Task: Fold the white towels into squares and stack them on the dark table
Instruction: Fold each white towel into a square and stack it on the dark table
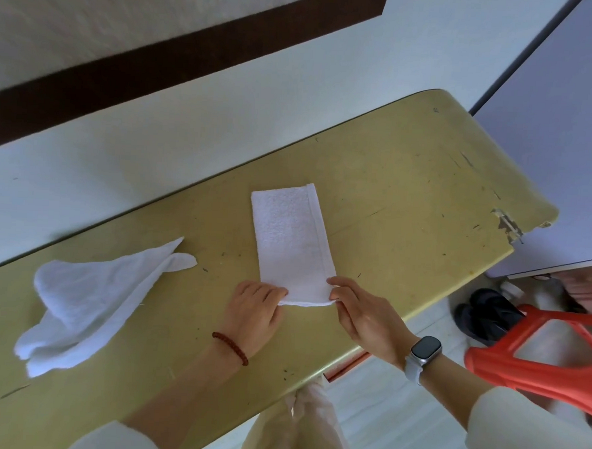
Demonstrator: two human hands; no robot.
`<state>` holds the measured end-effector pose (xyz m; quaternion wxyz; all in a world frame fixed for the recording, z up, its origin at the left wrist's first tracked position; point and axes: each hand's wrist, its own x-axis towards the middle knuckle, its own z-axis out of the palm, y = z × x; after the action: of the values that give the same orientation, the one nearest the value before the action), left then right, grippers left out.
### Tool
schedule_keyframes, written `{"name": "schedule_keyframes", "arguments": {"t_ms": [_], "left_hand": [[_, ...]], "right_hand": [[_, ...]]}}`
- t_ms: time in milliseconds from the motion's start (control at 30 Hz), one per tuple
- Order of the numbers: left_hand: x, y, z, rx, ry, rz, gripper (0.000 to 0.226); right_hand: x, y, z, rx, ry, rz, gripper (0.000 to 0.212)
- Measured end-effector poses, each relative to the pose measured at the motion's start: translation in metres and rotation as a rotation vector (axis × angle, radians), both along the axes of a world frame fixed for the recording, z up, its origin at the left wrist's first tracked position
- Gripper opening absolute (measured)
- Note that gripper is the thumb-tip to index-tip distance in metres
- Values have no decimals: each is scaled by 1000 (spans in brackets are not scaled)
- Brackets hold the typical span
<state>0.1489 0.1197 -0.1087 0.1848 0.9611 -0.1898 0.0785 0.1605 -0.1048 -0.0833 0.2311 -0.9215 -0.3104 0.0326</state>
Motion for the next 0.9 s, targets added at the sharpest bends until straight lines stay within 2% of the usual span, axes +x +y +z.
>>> {"name": "schedule_keyframes", "arguments": {"t_ms": [67, 167, 300, 467, 533, 567, 700, 800, 900], "left_hand": [[0, 3, 9, -62, 65, -49, 24], [-1, 8, 23, -138, 205, 25, 20], [-2, 10, 36, -269, 374, 168, 50], [-2, 13, 39, -309, 531, 158, 40], [-1, 15, 40, -359, 603, 157, 50], [1, 16, 41, -388, 608, 178, 52], [19, 12, 41, -434, 518, 263, 20], [38, 4, 39, -463, 481, 334, 17], [62, -2, 36, -538, 485, 472, 9]], "right_hand": [[-6, -4, -1, 51, 72, -5, 29], [-16, -5, -2, 114, 144, -33, 27], [-20, 1, 0, 121, 177, -42, 34], [-12, 2, 6, 134, 101, -104, 29], [-9, 1, 9, 154, 57, -137, 27], [-6, 3, 12, 181, 51, -167, 26], [17, 22, 23, 302, 150, -330, 28], [35, 38, 22, 283, 297, -442, 15], [56, 49, 14, 254, 358, -566, 12]]}}
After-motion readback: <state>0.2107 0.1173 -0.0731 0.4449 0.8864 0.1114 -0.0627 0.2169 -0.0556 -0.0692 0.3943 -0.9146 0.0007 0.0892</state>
